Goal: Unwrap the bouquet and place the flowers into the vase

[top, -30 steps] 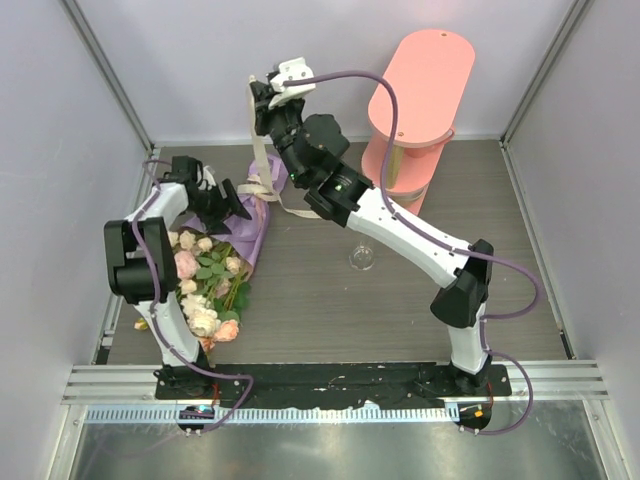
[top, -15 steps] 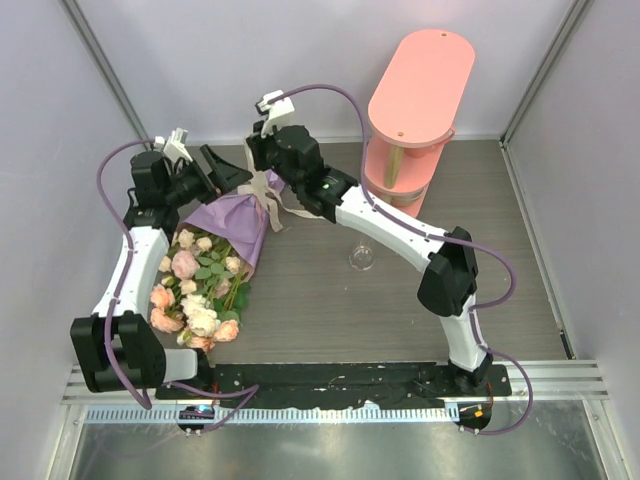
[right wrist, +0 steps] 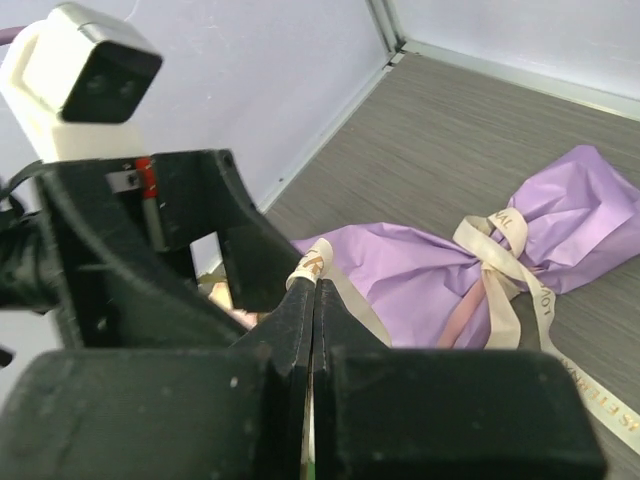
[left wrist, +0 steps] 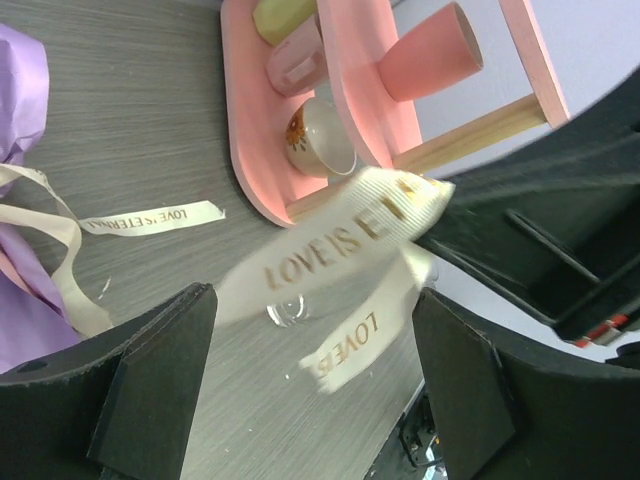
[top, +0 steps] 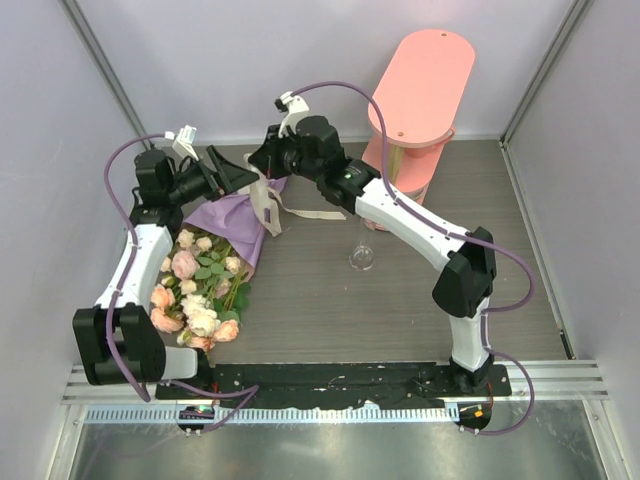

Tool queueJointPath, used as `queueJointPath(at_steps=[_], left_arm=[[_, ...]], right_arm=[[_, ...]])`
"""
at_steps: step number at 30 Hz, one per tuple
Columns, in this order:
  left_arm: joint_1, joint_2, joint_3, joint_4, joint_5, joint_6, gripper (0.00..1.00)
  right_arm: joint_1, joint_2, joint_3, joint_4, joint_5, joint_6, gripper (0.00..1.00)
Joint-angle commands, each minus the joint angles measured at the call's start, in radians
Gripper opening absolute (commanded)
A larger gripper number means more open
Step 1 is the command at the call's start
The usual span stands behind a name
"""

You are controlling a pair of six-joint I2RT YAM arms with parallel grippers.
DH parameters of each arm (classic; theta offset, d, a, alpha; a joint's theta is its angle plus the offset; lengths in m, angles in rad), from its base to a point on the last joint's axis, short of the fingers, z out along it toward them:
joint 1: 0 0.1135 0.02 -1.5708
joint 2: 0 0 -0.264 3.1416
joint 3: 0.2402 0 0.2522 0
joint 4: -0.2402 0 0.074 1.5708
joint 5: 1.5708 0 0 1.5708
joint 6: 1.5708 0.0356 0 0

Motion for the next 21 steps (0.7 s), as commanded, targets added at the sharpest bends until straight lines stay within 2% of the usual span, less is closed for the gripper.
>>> queueJointPath(at_steps=[1,2,4,5,7,8,10,11,12,13,14,16,17,21], left_arm=[[-0.003,0.057,0.097,-0.068,0.006,0.07,0.82],[-0.003,0.067,0.113,-0.079,0.009,0.073,0.81],[-0.005,0.09,0.12,-0.085,0.03,0.069,0.72],[-0.008,0.096,0.125,-0.08,0.035,0.068,0.61],[-0.013,0.11,0.131,-0.082,0.044,0.065,0.49],[-0.013,0.125,0.14,-0.082,0.053,0.062,0.38],[-0.013,0.139,0.149,-0.087,0.058,0.064,0.25],[-0.014,0.142,0.16,-0.115,0.044,0.073,0.06],[-0.014,0.14,0.171,-0.154,0.02,0.116,0.0],[-0.013,0.139,0.183,-0.207,-0.094,0.143,0.0],[-0.011,0.136,0.214,-0.332,-0.171,0.166,0.0],[-0.008,0.14,0.26,-0.469,-0.375,0.193,0.0],[0.0,0.145,0.265,-0.573,-0.498,0.191,0.0],[0.072,0.116,0.174,-0.587,-0.539,0.161,0.0]], right_arm=[[-0.012,-0.089,-0.01,0.015,-0.107,0.069,0.01],[-0.013,-0.091,-0.017,0.026,-0.113,0.075,0.01],[-0.013,-0.085,-0.02,0.041,-0.141,0.099,0.01],[-0.012,-0.073,-0.012,0.046,-0.147,0.107,0.01],[-0.013,-0.056,0.008,0.046,-0.162,0.118,0.01],[-0.015,-0.048,0.014,0.044,-0.165,0.121,0.01],[-0.018,-0.027,0.038,0.026,-0.169,0.119,0.01],[-0.019,-0.019,0.048,0.02,-0.167,0.116,0.05],[-0.027,-0.007,0.055,0.011,-0.164,0.106,0.12],[-0.031,-0.004,0.062,-0.002,-0.138,0.093,0.21],[-0.038,-0.002,0.071,-0.037,-0.112,0.052,0.41],[-0.05,0.0,0.065,-0.084,0.013,0.0,0.62],[-0.053,0.004,0.063,-0.1,0.064,-0.066,0.77],[-0.061,0.059,0.078,-0.161,0.212,-0.186,0.85]])
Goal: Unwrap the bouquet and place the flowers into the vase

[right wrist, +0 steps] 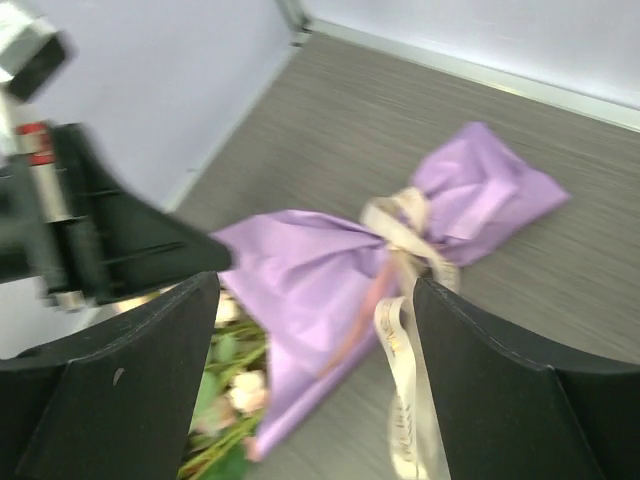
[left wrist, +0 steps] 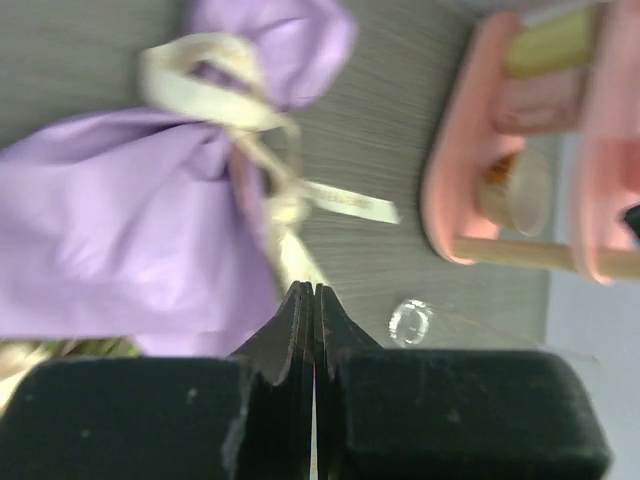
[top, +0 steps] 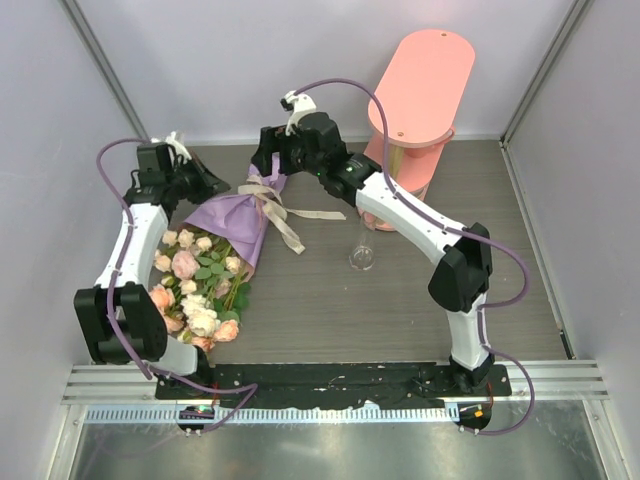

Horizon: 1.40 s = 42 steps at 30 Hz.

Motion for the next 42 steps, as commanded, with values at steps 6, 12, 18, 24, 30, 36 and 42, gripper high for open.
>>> queueJointPath(at_steps=[6,12,18,24,30,36,42], left_arm=[[0.089,-0.081,-0.173,-0.089,-0.165,0.006,0.0],[0.089,0.078,-0.127,-0.089,0.068,-0.002,0.05],[0.088,0.224,-0.099,-0.121,0.052,0.007,0.04],[0.088,0.27,-0.12,-0.118,0.056,0.015,0.03],[0.088,0.267,-0.122,-0.118,0.049,0.017,0.04],[0.088,0.263,-0.123,-0.117,0.049,0.02,0.04],[0.088,0.253,-0.125,-0.117,0.039,0.023,0.04]], right_arm=[[-0.055,0.161,0.065,-0.082,0.222,-0.174,0.85],[-0.08,0.346,0.141,-0.03,0.177,-0.226,0.67],[-0.08,0.437,0.172,0.092,0.092,-0.231,0.63],[-0.077,0.486,0.177,0.156,0.006,-0.197,0.66],[-0.077,0.537,0.194,0.21,-0.032,-0.153,0.64],[-0.077,0.584,0.253,0.228,-0.071,-0.11,0.58],[-0.054,0.58,0.269,0.262,-0.103,-0.091,0.38]])
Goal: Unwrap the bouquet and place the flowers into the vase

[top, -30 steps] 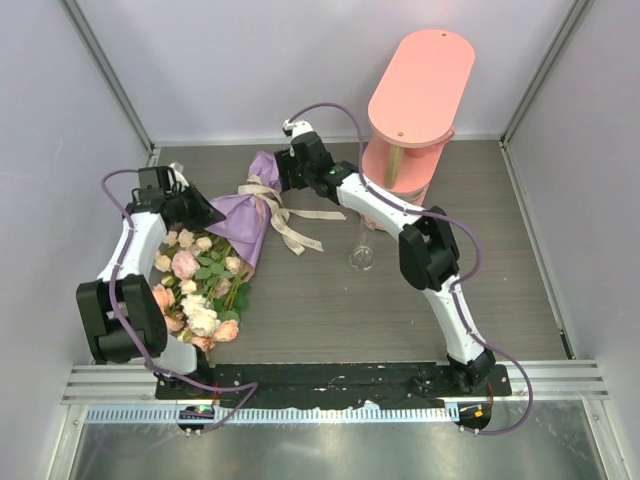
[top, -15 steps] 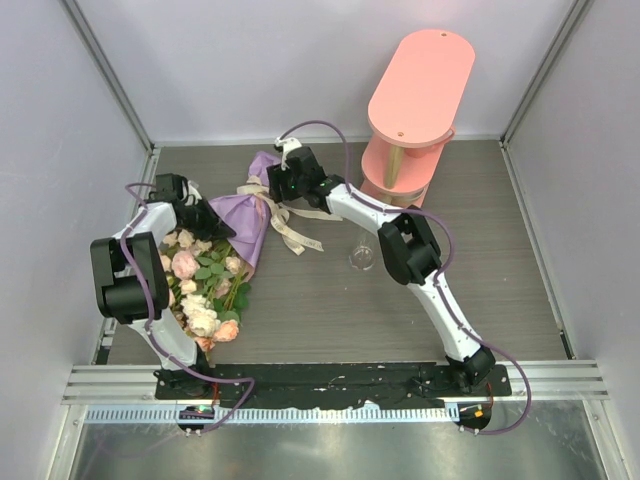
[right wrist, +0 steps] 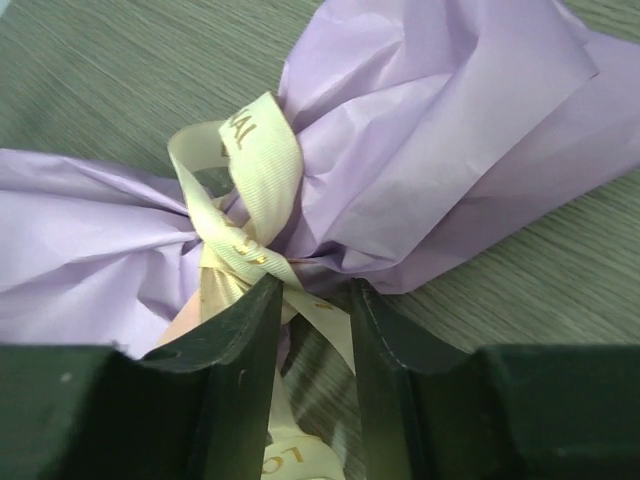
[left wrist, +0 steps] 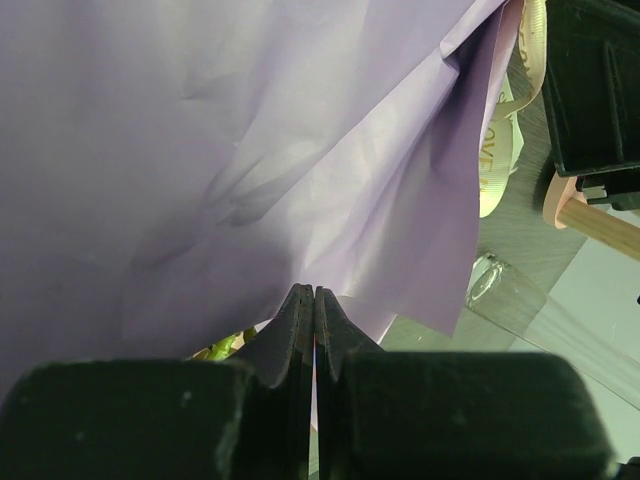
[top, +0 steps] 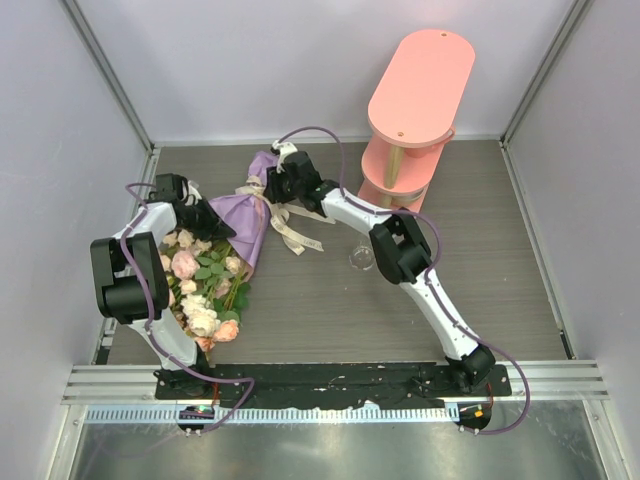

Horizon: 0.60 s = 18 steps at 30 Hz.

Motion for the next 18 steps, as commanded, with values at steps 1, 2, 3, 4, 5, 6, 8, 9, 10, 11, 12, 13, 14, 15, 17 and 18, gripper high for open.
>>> queueJointPath(at_steps=[1,2,3,4,5,6,8,9,10,11,12,13,14,15,17,18], left_arm=[[-0.002,-0.031,0.004,0.009,0.014,0.019,0.04],[-0.002,-0.031,0.004,0.009,0.013,0.019,0.04],[-0.002,-0.032,0.002,0.007,0.01,0.019,0.04],[-0.002,-0.031,0.002,0.007,0.004,0.019,0.04],[-0.002,-0.028,0.004,0.007,0.0,0.019,0.04],[-0.002,-0.025,0.004,0.006,-0.001,0.017,0.04],[-0.004,-0.022,0.007,0.004,-0.001,0.016,0.03],[-0.002,-0.019,0.007,0.006,0.002,0.016,0.04],[-0.002,-0.015,0.007,0.006,0.003,0.014,0.04],[-0.002,-0.015,0.007,0.006,0.0,0.016,0.04],[-0.001,-0.014,0.007,0.003,-0.001,0.016,0.04],[-0.002,-0.014,0.007,0.004,-0.003,0.016,0.03],[-0.001,-0.012,0.007,0.001,-0.004,0.016,0.04],[-0.002,-0.011,0.007,0.001,-0.004,0.016,0.03],[-0.002,-0.009,0.007,0.0,-0.004,0.017,0.03],[-0.002,-0.014,0.007,0.001,-0.007,0.017,0.03]], right_arm=[[0.034,-0.04,0.056,0.086,-0.013,0.006,0.36],[0.039,-0.05,0.051,0.083,0.002,-0.003,0.32],[0.048,-0.071,0.045,0.077,0.024,-0.013,0.25],[0.051,-0.079,0.05,0.067,0.059,-0.026,0.2],[0.053,-0.088,0.056,0.064,0.078,-0.034,0.1],[0.058,-0.099,0.065,0.029,0.093,-0.036,0.06],[0.061,-0.132,0.067,0.015,0.163,-0.04,0.01],[0.061,-0.143,0.068,0.008,0.179,-0.043,0.01],[0.067,-0.166,0.068,0.006,0.193,-0.045,0.01],[0.067,-0.177,0.067,0.005,0.205,-0.051,0.01],[0.07,-0.188,0.071,0.004,0.211,-0.056,0.01],[0.073,-0.197,0.074,0.003,0.217,-0.059,0.01],[0.079,-0.217,0.079,0.003,0.236,-0.065,0.01],[0.084,-0.228,0.08,0.006,0.243,-0.068,0.01],[0.099,-0.247,0.093,0.026,0.251,-0.072,0.01],[0.104,-0.251,0.096,0.038,0.25,-0.069,0.01]])
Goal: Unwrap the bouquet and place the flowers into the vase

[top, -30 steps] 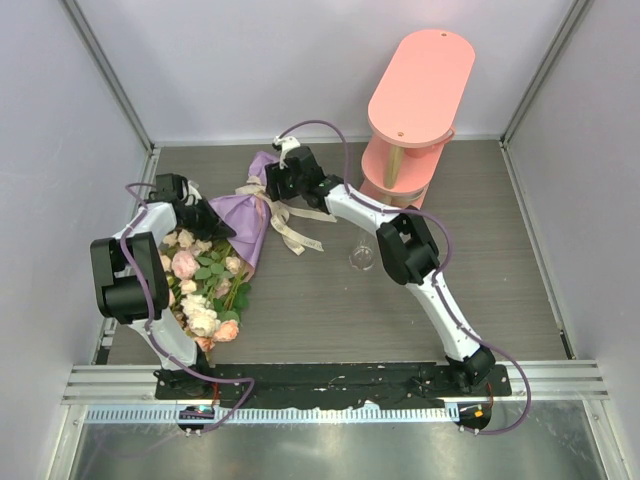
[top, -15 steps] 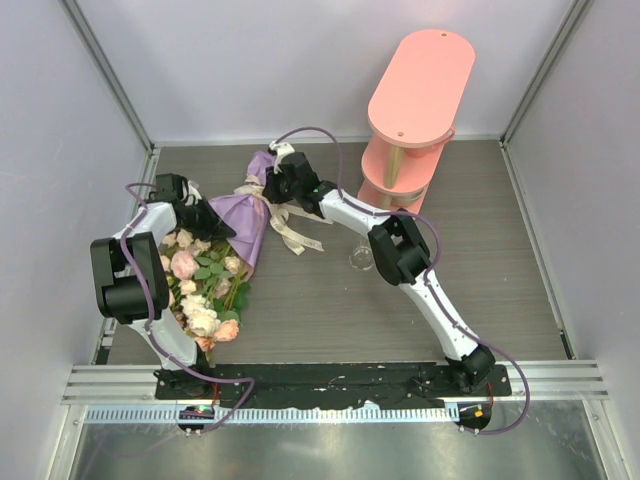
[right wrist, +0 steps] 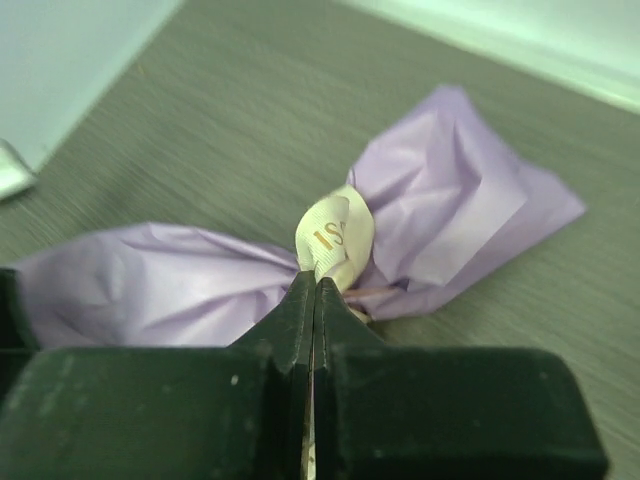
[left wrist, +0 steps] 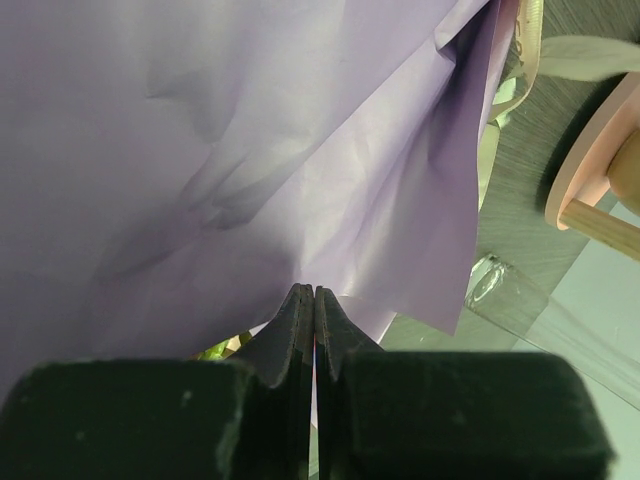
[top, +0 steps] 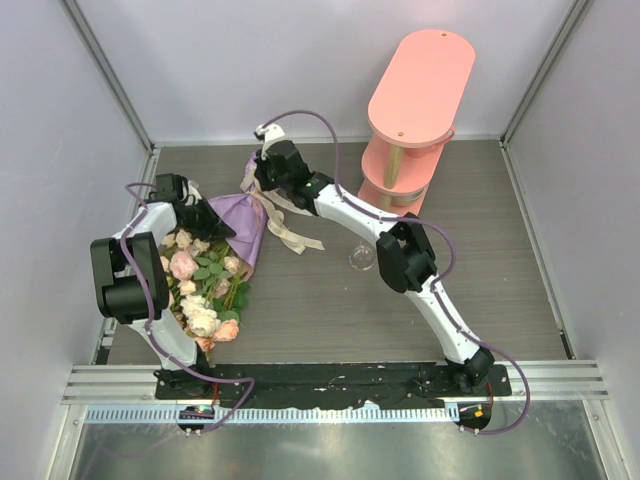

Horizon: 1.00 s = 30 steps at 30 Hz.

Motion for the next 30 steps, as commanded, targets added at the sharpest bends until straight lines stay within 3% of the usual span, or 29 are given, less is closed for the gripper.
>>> queueJointPath(at_steps=[1,7,12,18,22,25,27,30], left_arm=[[-0.002,-0.015,0.007,0.002,-0.002,0.016,0.03],[-0.002,-0.023,0.002,0.0,-0.009,0.019,0.03],[-0.001,-0.015,0.009,0.006,0.001,0.013,0.03],[-0.002,-0.028,0.002,0.011,0.008,0.014,0.04],[-0.002,-0.055,-0.005,0.043,0.046,0.01,0.13],[-0.002,-0.092,-0.034,0.115,0.103,-0.013,0.26],[-0.001,-0.113,-0.05,0.152,0.153,-0.036,0.31],[-0.002,-0.124,-0.033,0.178,0.179,-0.093,0.31]], right_arm=[[0.028,-0.131,0.078,0.092,0.05,-0.023,0.01],[0.068,-0.134,0.14,0.175,0.091,-0.054,0.01],[0.084,-0.225,0.133,0.22,0.143,-0.085,0.01],[0.091,-0.305,0.11,0.188,0.328,-0.118,0.01],[0.092,-0.431,-0.082,0.248,0.48,-0.128,0.01],[0.092,-0.469,-0.256,0.297,0.614,-0.121,0.01],[0.089,-0.485,-0.306,0.335,0.602,-0.141,0.01],[0.083,-0.463,-0.335,0.351,0.548,-0.199,0.05]])
